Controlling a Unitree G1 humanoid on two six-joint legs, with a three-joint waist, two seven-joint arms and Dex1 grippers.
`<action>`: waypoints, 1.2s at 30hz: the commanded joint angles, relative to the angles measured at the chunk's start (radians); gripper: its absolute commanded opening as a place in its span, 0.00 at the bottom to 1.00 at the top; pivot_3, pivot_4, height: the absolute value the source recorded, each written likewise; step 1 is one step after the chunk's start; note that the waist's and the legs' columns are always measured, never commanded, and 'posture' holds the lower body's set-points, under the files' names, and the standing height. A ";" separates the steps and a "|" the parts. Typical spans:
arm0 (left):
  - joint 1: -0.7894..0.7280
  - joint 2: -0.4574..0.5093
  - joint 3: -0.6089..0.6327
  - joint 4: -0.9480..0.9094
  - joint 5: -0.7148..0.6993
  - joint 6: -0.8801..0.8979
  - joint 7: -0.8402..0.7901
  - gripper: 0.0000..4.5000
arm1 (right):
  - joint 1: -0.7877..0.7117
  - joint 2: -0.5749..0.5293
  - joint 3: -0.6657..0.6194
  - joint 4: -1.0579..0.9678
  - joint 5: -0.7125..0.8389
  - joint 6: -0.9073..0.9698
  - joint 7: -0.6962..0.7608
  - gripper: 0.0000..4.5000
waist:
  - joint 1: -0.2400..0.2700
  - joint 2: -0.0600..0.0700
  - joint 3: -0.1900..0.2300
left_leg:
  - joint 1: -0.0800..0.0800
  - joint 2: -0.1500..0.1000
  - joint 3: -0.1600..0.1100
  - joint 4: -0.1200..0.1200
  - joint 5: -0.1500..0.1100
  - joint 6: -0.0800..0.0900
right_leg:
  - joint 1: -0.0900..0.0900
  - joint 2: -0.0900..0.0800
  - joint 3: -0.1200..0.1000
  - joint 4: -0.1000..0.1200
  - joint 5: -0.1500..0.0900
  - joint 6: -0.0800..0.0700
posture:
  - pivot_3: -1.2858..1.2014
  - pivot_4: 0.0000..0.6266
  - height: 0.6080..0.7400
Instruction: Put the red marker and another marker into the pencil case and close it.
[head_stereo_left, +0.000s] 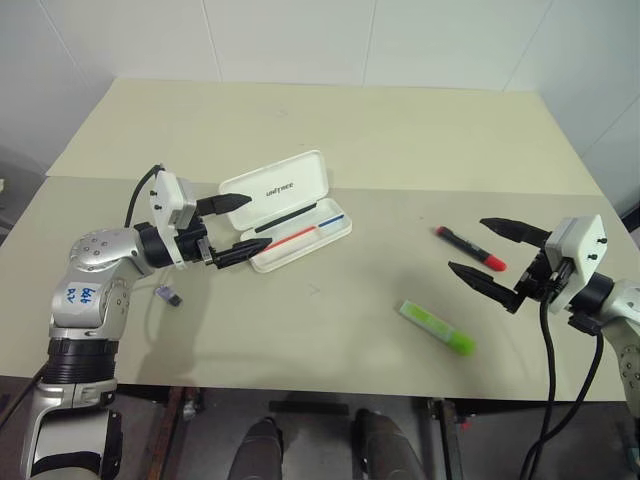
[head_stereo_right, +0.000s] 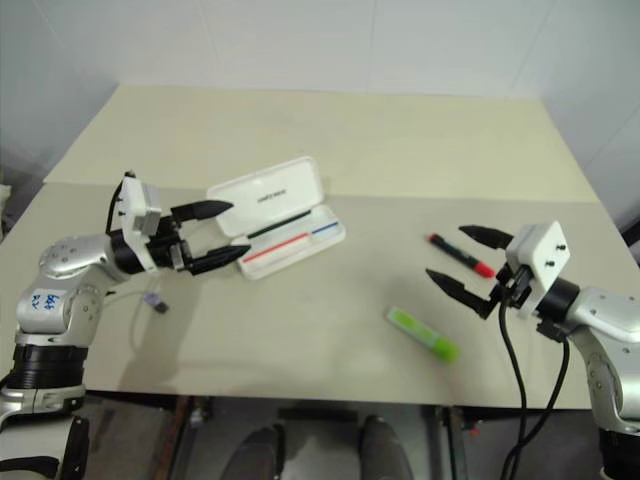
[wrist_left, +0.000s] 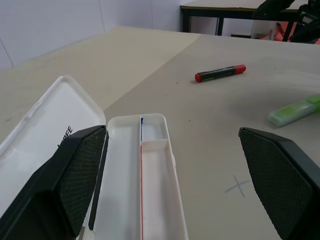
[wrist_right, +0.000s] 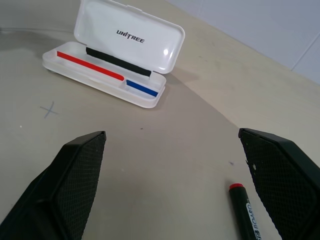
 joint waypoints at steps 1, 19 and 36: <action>-0.011 0.013 0.001 -0.020 0.005 0.003 -0.005 0.99 | -0.026 0.013 0.013 -0.015 0.004 -0.027 0.001 1.00 | 0.000 0.000 0.000 | 0.000 0.000 0.000 0.000 0.000 0.000 | 0.000 0.000 0.000 0.000 0.000 0.000 | 0.52 0.24 1.00; 0.039 -0.009 -0.052 -0.022 0.064 -0.029 -0.015 0.63 | -0.133 0.110 0.124 -0.004 -0.025 -0.076 -0.024 1.00 | 0.000 0.000 0.000 | 0.000 0.000 0.000 0.000 0.000 0.000 | 0.000 0.000 0.000 0.001 0.003 0.005 | 0.52 0.24 1.00; 0.099 -0.080 -0.164 0.083 0.250 -0.109 0.090 0.41 | -0.162 0.147 0.171 -0.125 -0.017 -0.054 -0.074 1.00 | 0.000 0.000 0.000 | 0.000 0.000 0.000 0.000 0.000 0.000 | -0.001 0.000 0.000 0.002 0.003 0.006 | 0.52 0.24 1.00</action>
